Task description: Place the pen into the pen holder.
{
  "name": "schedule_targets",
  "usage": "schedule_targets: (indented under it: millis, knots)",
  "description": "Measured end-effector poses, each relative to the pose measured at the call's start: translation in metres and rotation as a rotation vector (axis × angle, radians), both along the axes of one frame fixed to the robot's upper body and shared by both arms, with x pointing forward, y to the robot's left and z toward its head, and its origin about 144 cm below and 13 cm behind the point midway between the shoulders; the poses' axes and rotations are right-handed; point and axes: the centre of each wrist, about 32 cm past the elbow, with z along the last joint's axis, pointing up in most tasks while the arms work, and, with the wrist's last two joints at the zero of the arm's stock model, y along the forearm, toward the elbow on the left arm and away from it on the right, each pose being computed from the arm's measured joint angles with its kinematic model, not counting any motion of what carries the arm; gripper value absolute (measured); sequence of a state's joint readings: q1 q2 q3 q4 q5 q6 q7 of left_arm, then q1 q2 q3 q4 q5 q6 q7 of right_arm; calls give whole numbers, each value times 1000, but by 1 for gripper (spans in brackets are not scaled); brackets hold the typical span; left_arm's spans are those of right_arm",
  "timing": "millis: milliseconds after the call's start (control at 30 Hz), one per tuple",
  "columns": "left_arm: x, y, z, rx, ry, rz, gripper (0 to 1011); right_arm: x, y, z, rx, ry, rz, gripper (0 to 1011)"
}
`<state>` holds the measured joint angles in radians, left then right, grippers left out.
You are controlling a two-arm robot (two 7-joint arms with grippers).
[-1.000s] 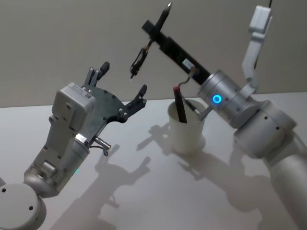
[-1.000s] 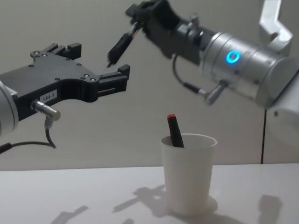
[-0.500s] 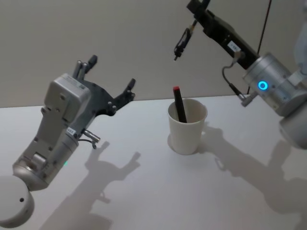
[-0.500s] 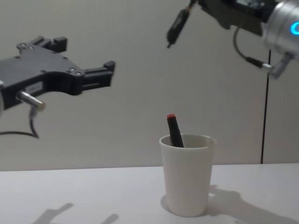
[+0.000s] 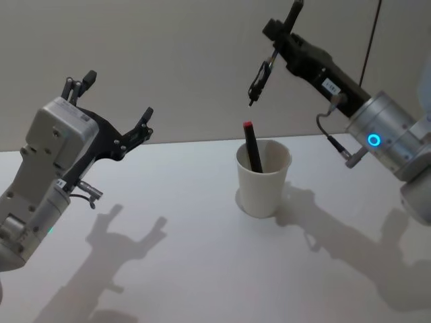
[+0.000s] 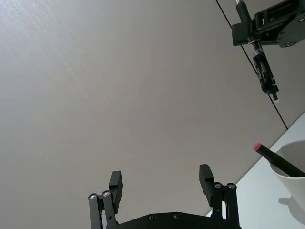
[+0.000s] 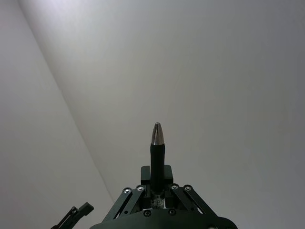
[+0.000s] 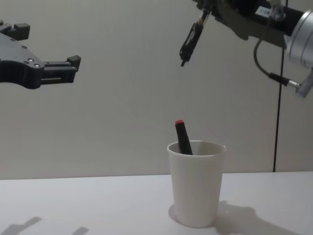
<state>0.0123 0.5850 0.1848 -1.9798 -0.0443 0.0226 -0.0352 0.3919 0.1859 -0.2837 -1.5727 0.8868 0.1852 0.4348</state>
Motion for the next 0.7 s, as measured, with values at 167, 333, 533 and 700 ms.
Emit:
schedule_targets:
  millis: [167, 333, 533, 700]
  knots:
    - [0, -1, -2, -11, 0, -2, 1001, -2, 4, -2, -34, -23, 2, 131]
    - [3, -5, -7, -27, 2, -12, 1001, -3, 9, -3, -85, -69, -12, 131]
    - [5, -7, -10, -37, 4, -20, 1001, -3, 15, -5, -146, -126, -45, 131]
    - [6, -9, -12, -43, 5, -26, 1001, 0, 20, -7, -218, -176, -98, 131]
